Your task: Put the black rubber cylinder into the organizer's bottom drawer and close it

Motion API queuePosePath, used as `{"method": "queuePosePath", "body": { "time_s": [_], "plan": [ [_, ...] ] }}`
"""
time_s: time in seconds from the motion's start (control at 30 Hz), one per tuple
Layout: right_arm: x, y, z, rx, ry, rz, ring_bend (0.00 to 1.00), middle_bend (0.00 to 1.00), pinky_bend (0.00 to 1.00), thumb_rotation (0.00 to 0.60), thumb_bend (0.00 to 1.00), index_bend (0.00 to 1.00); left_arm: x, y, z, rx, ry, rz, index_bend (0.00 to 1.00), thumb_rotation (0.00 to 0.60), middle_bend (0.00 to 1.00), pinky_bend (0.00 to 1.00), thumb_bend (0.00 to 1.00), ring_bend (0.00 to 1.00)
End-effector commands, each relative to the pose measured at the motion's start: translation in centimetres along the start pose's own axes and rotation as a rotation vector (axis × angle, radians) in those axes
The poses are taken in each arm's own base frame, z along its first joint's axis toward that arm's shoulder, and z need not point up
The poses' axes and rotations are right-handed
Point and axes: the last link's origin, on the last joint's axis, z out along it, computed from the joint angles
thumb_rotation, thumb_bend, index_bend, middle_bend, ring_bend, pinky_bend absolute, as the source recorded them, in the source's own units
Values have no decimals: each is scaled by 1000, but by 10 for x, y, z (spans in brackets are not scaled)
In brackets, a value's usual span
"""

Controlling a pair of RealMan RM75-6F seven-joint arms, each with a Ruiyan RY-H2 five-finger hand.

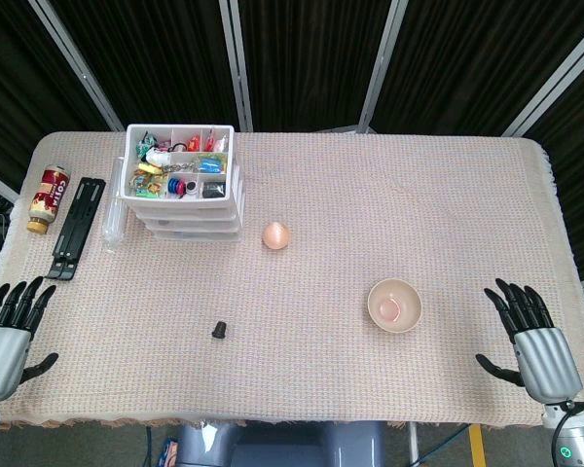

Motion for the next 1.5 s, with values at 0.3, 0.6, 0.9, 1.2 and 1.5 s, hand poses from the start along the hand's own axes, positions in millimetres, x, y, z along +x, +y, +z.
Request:
{"method": "queuePosePath", "body": {
  "time_s": [0.3, 0.6, 0.9, 1.2, 1.5],
  "plan": [
    [-2, 0, 1, -6, -7, 0, 0, 0, 0, 600, 68, 88, -3, 0, 3, 3, -14, -9, 0, 600, 3, 18, 222, 2],
    [1, 1, -1, -7, -2, 6, 0, 0, 0, 600, 67, 87, 2, 16, 28, 42, -12, -216, 0, 600, 740, 585, 552, 682],
    [1, 0, -2, -8, -2, 1, 0, 0, 0, 600, 67, 87, -2, 54, 81, 90, -154, -544, 0, 600, 943, 777, 572, 859],
    [1, 1, 0, -5, -7, 3, 0, 0, 0, 600, 68, 88, -25, 89, 130, 160, -386, -758, 0, 600, 963, 794, 587, 875],
    [1, 2, 1, 2, -7, -9, 0, 0, 0, 600, 68, 89, -45, 115, 169, 207, -469, -834, 0, 600, 967, 800, 587, 881]
  ]
}}
